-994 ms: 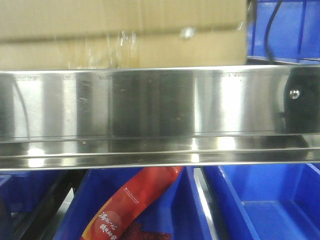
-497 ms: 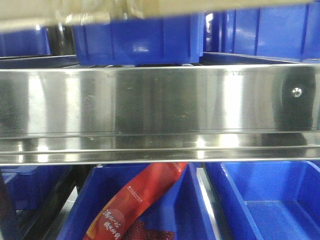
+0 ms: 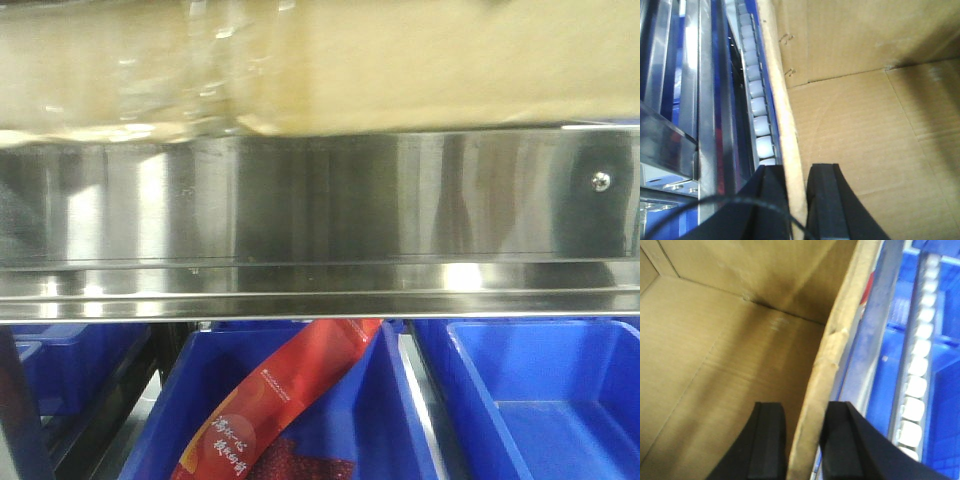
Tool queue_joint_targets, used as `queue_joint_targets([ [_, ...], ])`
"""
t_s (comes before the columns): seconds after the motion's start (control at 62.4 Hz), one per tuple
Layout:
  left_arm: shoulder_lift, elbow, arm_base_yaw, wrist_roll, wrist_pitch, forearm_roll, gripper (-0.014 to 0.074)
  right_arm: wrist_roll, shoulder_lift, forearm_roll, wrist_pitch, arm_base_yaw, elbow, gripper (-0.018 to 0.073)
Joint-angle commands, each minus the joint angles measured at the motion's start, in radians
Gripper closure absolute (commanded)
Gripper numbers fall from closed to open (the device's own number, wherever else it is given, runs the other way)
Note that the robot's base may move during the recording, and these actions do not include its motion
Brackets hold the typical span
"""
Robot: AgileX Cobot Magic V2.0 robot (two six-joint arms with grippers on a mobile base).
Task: Grab carton from right shelf to conveyor
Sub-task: 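Lift the carton with both grippers and pull it off the shelf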
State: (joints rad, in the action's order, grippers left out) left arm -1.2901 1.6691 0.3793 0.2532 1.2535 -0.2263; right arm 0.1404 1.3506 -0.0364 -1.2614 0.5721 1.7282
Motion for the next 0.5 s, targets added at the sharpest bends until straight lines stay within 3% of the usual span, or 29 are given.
queue_joint_targets([
  [0.0,0.012,0.0,0.007,-0.01,-0.032,-0.015,0.0613,-0.026,-0.018,0.014,0.04,0.005,0.005,0.0627],
  [0.481,0.012,0.0,0.005,-0.01,-0.032,-0.015,0.0613,-0.026,-0.018,0.014,0.107,0.005,0.004,0.0627],
])
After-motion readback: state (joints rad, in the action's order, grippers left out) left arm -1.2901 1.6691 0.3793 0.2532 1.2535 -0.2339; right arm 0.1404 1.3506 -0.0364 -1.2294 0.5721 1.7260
